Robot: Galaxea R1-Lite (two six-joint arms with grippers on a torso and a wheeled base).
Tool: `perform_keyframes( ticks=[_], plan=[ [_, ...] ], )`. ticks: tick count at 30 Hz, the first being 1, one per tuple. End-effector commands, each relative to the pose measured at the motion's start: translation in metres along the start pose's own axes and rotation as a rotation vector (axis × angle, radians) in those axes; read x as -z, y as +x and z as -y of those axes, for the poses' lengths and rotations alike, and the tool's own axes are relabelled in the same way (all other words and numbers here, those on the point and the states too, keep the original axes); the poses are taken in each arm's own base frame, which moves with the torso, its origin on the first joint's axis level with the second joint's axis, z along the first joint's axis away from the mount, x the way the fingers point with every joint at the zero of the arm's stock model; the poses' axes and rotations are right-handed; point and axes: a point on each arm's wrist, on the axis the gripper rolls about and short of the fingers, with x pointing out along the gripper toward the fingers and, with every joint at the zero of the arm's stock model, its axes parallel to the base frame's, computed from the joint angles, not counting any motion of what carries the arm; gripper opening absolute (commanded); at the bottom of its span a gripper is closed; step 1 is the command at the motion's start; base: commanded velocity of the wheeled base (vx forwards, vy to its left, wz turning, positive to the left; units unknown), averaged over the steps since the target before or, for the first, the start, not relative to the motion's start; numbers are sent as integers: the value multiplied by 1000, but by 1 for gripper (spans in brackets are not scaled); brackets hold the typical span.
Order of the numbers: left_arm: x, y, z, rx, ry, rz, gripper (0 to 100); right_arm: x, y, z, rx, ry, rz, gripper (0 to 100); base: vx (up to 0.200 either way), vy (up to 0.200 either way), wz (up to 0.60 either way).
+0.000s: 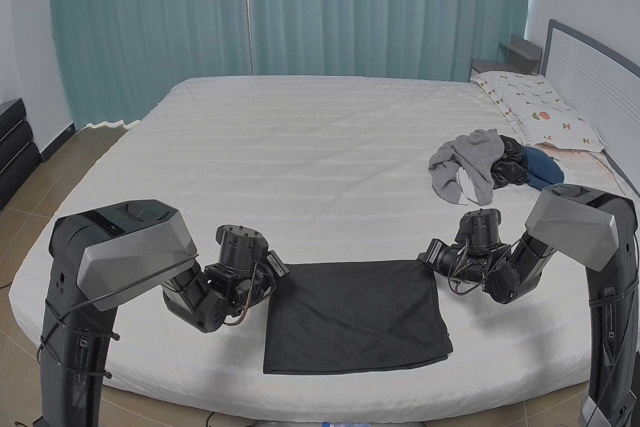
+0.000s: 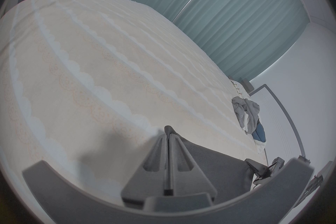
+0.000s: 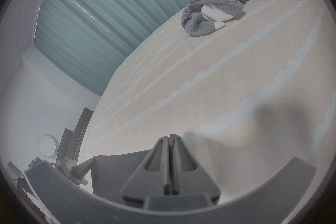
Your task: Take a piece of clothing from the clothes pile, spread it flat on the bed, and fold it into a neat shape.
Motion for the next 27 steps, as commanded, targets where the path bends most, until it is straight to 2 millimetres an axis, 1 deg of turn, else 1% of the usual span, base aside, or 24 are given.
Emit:
perform_keyframes(
  ticks=[1, 11, 12, 18, 20, 21, 22, 23, 24, 27],
  plan=[
    [0, 1, -2, -4, -1, 0, 0, -1, 2, 1, -2, 1, 4, 0, 0, 0, 0],
    [-1, 1, -1, -4, -5, 0, 0, -1, 2, 2, 3, 0, 3, 0, 0, 0, 0],
    [-1, 1, -2, -5, -5, -1, 100, 0, 3, 2, 4, 1, 2, 100, 0, 0, 0],
    [-2, -1, -3, -6, -10, -2, 100, -5, -8, -3, -6, 1, 13, 100, 0, 0, 0],
    [-8, -5, -4, -8, -46, 11, 100, -5, -24, -3, -2, 5, 5, 100, 0, 0, 0],
    [-10, -5, -3, -7, -51, 14, 100, -5, -25, -3, -1, 5, 4, 100, 0, 0, 0],
    [-17, -9, -2, 1, -89, 28, 100, -3, -35, -3, -1, 3, -4, 100, 0, 0, 0],
    [-27, -16, -1, 7, -134, 40, 100, 0, -50, -4, -1, 5, -18, 100, 0, 0, 0],
    [-31, -19, -3, 6, -150, 43, 100, 2, -59, -3, 0, 5, -31, 100, 0, 0, 0],
    [-39, -32, -11, 10, -169, 18, 100, 16, -95, -2, -8, 5, -93, 100, 0, 0, 0]
  ],
)
